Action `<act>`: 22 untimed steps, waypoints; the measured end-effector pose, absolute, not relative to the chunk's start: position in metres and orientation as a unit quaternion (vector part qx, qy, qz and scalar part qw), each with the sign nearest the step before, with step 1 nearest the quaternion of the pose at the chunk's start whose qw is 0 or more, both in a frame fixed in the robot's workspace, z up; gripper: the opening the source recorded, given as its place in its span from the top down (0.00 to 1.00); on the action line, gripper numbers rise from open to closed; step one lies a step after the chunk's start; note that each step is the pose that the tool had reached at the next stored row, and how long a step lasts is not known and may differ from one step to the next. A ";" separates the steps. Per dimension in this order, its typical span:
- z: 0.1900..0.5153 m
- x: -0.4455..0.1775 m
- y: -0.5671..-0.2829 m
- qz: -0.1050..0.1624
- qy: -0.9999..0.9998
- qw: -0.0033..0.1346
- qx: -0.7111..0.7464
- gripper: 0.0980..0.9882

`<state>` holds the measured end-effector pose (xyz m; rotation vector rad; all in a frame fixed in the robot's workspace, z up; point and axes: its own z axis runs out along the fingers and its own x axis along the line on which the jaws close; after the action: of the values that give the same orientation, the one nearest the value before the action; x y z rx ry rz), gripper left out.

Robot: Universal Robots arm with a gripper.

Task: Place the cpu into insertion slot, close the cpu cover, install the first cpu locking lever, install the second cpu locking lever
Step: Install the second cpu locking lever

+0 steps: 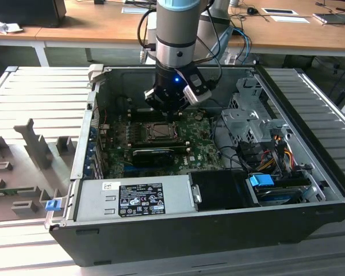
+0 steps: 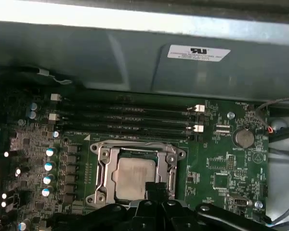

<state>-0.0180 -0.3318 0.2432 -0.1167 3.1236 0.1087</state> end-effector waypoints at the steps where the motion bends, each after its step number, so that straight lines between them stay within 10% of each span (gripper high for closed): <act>1: 0.247 -0.018 -0.332 0.034 0.999 0.007 -0.037 0.99; 22: 0.243 -0.022 -0.356 0.040 0.998 0.001 -0.044 0.99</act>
<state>-0.0220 -0.3556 0.2427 -0.1391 3.1336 0.1254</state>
